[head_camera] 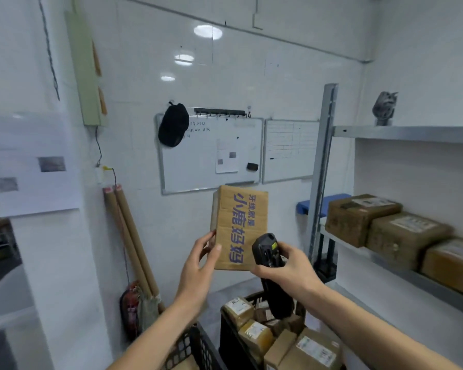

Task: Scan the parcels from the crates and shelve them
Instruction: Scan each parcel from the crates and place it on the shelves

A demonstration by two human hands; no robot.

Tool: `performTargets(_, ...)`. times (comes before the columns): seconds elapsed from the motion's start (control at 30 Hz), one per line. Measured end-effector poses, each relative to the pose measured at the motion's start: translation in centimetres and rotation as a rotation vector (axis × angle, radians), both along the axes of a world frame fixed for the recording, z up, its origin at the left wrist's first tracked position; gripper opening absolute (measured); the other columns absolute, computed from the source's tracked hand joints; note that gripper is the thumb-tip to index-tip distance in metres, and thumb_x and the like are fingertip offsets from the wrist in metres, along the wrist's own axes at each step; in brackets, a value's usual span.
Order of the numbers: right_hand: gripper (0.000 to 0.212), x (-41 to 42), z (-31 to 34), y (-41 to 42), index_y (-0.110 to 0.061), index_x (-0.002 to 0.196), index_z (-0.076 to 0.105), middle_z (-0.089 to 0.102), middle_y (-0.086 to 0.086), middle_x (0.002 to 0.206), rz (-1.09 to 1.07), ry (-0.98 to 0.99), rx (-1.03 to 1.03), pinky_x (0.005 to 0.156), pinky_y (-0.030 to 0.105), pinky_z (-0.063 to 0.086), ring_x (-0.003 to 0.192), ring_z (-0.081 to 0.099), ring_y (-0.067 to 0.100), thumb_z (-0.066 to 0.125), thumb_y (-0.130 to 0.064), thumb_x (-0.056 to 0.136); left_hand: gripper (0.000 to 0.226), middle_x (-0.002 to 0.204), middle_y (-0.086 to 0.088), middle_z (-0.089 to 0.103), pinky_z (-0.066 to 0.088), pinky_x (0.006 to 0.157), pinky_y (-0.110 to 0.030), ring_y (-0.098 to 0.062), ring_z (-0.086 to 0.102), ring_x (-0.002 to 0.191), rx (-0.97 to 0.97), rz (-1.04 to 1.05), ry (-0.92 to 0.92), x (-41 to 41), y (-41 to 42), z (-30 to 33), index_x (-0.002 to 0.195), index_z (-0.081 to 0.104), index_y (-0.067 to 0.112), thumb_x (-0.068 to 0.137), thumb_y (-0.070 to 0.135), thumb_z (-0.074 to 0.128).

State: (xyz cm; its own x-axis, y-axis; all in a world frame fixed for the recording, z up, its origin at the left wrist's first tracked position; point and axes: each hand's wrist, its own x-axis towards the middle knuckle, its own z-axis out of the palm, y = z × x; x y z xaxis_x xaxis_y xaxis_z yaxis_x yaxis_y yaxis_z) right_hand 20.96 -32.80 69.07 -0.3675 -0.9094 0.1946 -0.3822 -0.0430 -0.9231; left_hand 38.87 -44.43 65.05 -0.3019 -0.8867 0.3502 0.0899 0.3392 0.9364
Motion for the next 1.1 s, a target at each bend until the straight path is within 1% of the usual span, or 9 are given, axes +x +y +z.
performTargets(0.13, 0.045, -0.1, 2.5, 1.2, -0.024, 0.113, 0.073, 0.078, -0.015, 0.104, -0.014, -0.006, -0.048, 0.068, 0.007, 0.051, 0.090, 0.070, -0.011, 0.094, -0.021, 0.074, 0.021, 0.122, 0.011, 0.067, 0.052, 0.087, -0.015, 0.009, 0.063, 0.103, -0.047, -0.019, 0.016, 0.1, 1.1, 4.0, 0.121, 0.059, 0.038, 0.101, 0.033, 0.054)
performTargets(0.23, 0.046, 0.2, 4.1, 1.7, -0.025, 0.115, 0.072, 0.078, -0.014, 0.105, -0.026, 0.012, -0.065, 0.074, 0.015, 0.058, 0.091, 0.073, -0.002, 0.094, -0.022, 0.075, 0.023, 0.118, 0.003, 0.068, 0.055, 0.080, -0.019, -0.004, 0.066, 0.106, -0.072, -0.025, 0.074, 0.7, 1.6, 6.0, 0.120, 0.060, 0.031, 0.097, 0.025, 0.062)
performTargets(0.33, 0.047, 0.5, 5.5, 1.8, -0.027, 0.114, 0.072, 0.078, -0.011, 0.106, -0.021, 0.052, -0.042, 0.088, 0.032, 0.062, 0.093, 0.076, 0.007, 0.095, -0.030, 0.073, 0.055, 0.116, 0.007, 0.067, 0.056, 0.084, -0.022, -0.007, 0.064, 0.112, -0.048, -0.033, 0.098, 1.7, 1.6, 7.2, 0.136, 0.049, 0.036, 0.088, 0.029, 0.074)
performTargets(0.47, 0.045, 1.6, 7.5, 1.3, -0.028, 0.106, 0.073, 0.078, -0.005, 0.098, -0.081, 0.163, -0.038, 0.086, 0.039, 0.063, 0.088, 0.075, 0.012, 0.094, -0.033, 0.067, 0.105, 0.123, 0.007, 0.063, 0.055, 0.098, -0.038, -0.009, 0.062, 0.116, 0.020, -0.028, 0.087, 2.7, 0.5, 9.0, 0.150, 0.040, 0.025, 0.063, 0.054, 0.089)
performTargets(0.57, 0.045, 2.5, 8.8, 0.6, -0.030, 0.106, 0.073, 0.078, -0.007, 0.096, -0.110, 0.195, -0.046, 0.086, 0.038, 0.063, 0.086, 0.075, 0.012, 0.094, -0.028, 0.066, 0.073, 0.128, 0.006, 0.057, 0.059, 0.093, -0.040, -0.010, 0.064, 0.114, 0.008, -0.028, 0.104, 3.5, -0.3, 10.2, 0.123, 0.063, 0.035, 0.057, 0.055, 0.086)
performTargets(0.73, 0.046, 4.4, 9.8, -0.5, -0.029, 0.107, 0.074, 0.079, -0.009, 0.092, -0.129, 0.226, -0.064, 0.080, 0.033, 0.063, 0.083, 0.075, 0.009, 0.093, -0.028, 0.066, 0.050, 0.121, -0.001, 0.071, 0.058, 0.082, -0.037, -0.014, 0.072, 0.100, 0.053, -0.088, 0.248, 5.1, -1.6, 11.2, 0.124, 0.060, 0.024, 0.080, 0.023, 0.083)
performTargets(0.87, 0.047, 4.9, 10.6, -0.6, -0.025, 0.109, 0.074, 0.079, -0.008, 0.090, -0.138, 0.232, -0.067, 0.069, 0.020, 0.056, 0.079, 0.074, 0.004, 0.093, -0.025, 0.066, 0.064, 0.120, 0.003, 0.071, 0.056, 0.093, -0.036, -0.012, 0.070, 0.106, 0.050, -0.156, 0.239, 5.9, -2.0, 11.8, 0.132, 0.051, 0.027, 0.077, 0.022, 0.083)
performTargets(1.03, 0.053, 6.2, 11.0, -0.9, -0.032, 0.108, 0.073, 0.067, -0.013, 0.110, -0.184, 0.257, -0.082, 0.082, 0.027, 0.058, 0.093, 0.068, 0.005, 0.093, -0.043, 0.060, 0.061, 0.110, 0.000, 0.077, 0.060, 0.079, -0.034, -0.016, 0.073, 0.102, 0.095, -0.245, 0.266, 6.4, -1.6, 12.5, 0.130, 0.058, 0.035, 0.074, 0.028, 0.082)
performTargets(1.1, 0.047, 6.6, 11.2, -0.8, -0.033, 0.103, 0.074, 0.075, -0.011, 0.098, -0.189, 0.248, -0.101, 0.080, 0.032, 0.061, 0.085, 0.072, 0.007, 0.093, -0.040, 0.061, 0.061, 0.108, 0.000, 0.077, 0.060, 0.078, -0.034, -0.016, 0.073, 0.100, 0.095, -0.224, 0.272, 6.6, -1.6, 12.5, 0.129, 0.058, 0.035, 0.075, 0.026, 0.083)
